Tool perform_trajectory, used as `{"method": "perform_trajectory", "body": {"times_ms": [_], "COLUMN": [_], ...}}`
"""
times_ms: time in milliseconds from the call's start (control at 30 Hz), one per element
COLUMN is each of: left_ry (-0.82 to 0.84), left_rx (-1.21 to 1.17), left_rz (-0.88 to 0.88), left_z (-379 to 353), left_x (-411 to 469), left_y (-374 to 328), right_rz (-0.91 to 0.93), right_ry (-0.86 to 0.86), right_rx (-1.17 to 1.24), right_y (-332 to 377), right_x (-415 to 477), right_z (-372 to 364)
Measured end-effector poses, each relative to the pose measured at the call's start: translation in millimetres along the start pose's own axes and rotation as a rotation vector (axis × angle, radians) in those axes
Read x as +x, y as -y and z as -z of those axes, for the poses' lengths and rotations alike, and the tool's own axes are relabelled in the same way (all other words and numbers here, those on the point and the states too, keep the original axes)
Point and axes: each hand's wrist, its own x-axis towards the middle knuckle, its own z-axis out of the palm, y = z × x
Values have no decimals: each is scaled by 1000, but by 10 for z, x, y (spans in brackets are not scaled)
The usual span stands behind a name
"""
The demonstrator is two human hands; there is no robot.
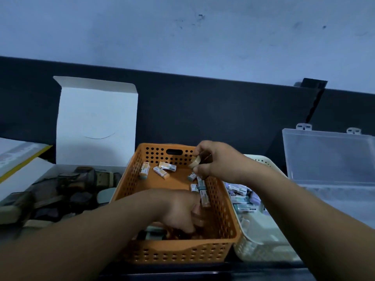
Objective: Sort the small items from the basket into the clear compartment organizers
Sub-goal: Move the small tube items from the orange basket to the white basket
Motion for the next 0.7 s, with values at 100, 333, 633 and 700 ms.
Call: {"method": "perform_trajectory", "body": {"times_ms": [100, 333, 633, 700], "left_ry": [-222, -825, -936, -871], "left_rx": [-124, -429, -296, -321], "left_rz": [10, 143, 476, 455], "left_z": [112, 478, 134, 52], "left_x": [-172, -1194, -1624, -1629], "left_y": [251, 934, 1670, 1713], "right_rz": [50, 227, 473, 489], "right_ry": [15, 152, 360, 408], "right_rx": [-33, -78, -387, -402], "right_y": [135, 757, 1450, 1502], "right_x": [112, 429, 731, 758], "right_z": [-38, -403, -1299, -1413]}}
